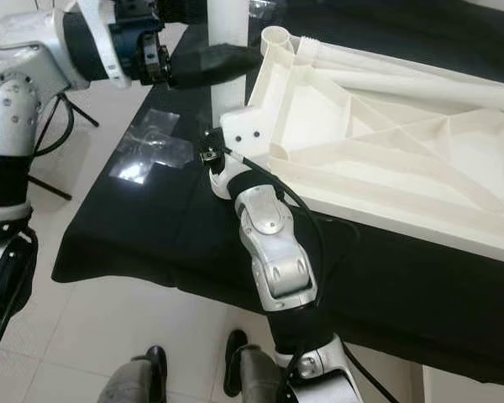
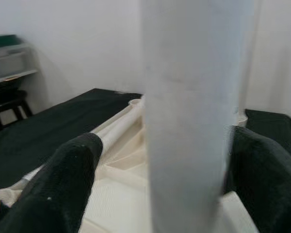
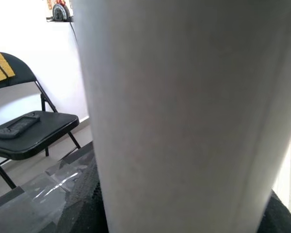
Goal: Building children table
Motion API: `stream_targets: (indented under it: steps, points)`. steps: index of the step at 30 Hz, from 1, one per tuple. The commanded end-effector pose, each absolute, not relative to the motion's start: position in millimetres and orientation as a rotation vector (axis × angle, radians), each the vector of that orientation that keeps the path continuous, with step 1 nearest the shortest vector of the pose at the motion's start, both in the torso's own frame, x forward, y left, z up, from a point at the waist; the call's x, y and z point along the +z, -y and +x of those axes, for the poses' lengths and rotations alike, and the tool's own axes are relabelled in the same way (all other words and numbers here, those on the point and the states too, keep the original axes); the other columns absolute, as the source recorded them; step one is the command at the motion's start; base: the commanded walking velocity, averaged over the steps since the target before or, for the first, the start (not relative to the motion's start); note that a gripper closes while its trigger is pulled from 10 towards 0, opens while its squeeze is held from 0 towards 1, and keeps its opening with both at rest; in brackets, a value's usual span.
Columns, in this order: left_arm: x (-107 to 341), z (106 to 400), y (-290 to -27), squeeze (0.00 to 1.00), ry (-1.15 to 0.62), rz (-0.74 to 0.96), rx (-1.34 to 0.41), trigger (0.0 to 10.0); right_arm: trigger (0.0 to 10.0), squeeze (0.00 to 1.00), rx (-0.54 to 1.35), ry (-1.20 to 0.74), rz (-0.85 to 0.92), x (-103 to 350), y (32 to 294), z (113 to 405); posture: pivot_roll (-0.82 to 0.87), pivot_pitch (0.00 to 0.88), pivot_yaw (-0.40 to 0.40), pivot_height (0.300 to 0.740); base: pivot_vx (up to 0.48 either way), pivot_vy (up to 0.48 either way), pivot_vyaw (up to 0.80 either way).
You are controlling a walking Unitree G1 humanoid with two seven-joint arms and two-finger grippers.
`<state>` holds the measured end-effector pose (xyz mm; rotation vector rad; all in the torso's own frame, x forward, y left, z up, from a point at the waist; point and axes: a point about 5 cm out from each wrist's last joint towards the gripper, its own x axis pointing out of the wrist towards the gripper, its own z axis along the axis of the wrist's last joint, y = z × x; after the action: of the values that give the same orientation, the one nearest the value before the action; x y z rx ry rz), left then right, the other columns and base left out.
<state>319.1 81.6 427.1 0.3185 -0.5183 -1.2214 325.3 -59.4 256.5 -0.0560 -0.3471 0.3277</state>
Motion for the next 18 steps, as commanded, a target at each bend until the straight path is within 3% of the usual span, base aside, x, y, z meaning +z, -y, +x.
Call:
stream_targets:
  steps: [1,18]
  points:
    - [433.5,318.7,-73.3,0.0,0.551,0.359,-1.211,0.0,10.0,0.0,0.362,0.08,-0.051,199.7,50.2,330.7,0.15,0.326,-0.032,0.74,0.0,0.0,0.0]
    - [434.6,322.4,-55.8,0.0,0.569,0.223,-1.266,0.0,10.0,0.0,0.362,0.092,-0.068,202.5,52.3,334.6,0.14,0.32,-0.042,0.74,0.0,0.0,0.0]
